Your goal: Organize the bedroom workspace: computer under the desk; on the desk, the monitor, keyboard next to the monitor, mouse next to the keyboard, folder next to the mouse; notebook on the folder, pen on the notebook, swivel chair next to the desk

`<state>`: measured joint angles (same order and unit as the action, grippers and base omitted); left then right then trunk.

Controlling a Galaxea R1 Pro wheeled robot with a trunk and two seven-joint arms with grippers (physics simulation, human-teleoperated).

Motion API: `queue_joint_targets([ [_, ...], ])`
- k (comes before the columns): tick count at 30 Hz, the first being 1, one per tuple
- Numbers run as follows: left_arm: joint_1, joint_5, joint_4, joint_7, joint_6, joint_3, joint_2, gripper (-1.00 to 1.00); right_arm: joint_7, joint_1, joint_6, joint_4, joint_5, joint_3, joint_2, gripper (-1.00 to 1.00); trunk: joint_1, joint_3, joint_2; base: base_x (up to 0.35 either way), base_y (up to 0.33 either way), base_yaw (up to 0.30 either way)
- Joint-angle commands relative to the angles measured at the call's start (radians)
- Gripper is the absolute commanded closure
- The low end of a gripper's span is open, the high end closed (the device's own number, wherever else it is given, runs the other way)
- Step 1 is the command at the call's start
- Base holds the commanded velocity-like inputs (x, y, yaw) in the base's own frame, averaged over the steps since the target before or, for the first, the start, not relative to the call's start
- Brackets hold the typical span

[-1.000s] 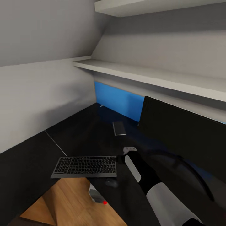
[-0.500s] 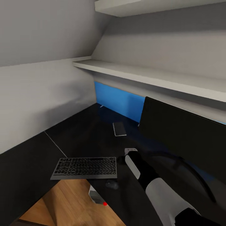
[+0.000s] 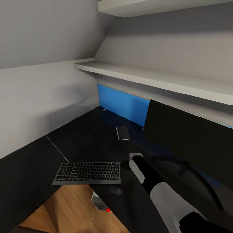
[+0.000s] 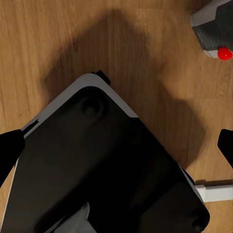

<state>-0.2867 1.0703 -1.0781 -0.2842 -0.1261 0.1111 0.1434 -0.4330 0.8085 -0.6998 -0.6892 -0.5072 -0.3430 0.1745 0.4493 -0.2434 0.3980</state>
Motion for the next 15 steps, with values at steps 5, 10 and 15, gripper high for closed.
queue_joint_targets([
  [5,0.000,0.006,-0.002,-0.008,-0.001,0.002,0.001,-1.00,-0.043,0.001,-0.001,0.007,-0.018,0.001,0.000,-1.00,0.001,-0.002,0.002,0.000,0.000,0.000],
  [10,0.000,0.006,-0.002,-0.008,-0.001,0.002,0.001,-1.00,-0.052,0.003,0.001,0.038,-0.063,0.002,0.000,-1.00,0.001,-0.002,0.002,0.000,0.000,0.000],
  [15,0.000,0.007,-0.002,-0.007,-0.001,0.001,0.001,-1.00,-0.056,0.004,0.024,0.052,-0.095,0.003,0.000,-1.00,0.001,-0.002,0.002,0.000,0.000,0.000],
])
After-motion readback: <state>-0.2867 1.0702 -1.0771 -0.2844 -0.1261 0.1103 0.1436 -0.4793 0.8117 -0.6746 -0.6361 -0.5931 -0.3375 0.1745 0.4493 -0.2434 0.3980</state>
